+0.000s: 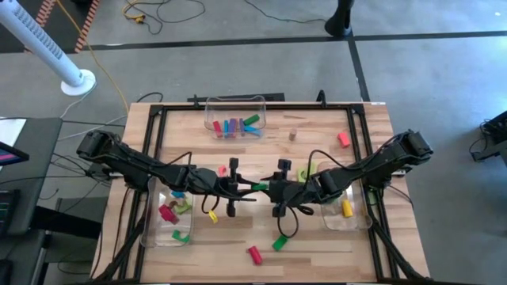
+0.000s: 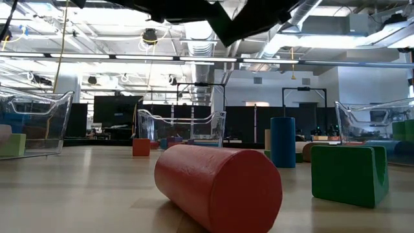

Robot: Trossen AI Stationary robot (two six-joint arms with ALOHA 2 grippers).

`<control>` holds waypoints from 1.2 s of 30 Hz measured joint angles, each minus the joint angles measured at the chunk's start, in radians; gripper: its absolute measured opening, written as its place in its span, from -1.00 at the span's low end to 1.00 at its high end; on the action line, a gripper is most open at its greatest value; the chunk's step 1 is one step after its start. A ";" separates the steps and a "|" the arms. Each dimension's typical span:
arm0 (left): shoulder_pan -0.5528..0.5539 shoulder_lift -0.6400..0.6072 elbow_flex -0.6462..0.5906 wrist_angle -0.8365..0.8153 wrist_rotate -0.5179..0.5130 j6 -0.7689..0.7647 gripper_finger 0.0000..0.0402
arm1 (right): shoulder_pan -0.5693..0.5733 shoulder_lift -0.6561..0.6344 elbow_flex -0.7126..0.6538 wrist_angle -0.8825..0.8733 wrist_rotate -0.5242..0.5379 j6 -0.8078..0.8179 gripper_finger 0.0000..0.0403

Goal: Sort blocks by size
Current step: Put the green rectangular block into the top transparent bin

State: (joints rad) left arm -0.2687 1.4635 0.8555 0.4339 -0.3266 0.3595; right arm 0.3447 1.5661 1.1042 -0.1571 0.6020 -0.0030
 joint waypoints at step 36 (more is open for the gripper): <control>0.824 -0.043 0.010 -0.080 0.199 -0.101 -0.72 | 0.122 0.000 0.000 -0.239 0.081 0.294 0.10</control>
State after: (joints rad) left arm 0.5555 1.4201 0.8655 0.3538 -0.1280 0.2584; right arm 0.4667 1.5661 1.1042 -0.3961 0.6830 0.2907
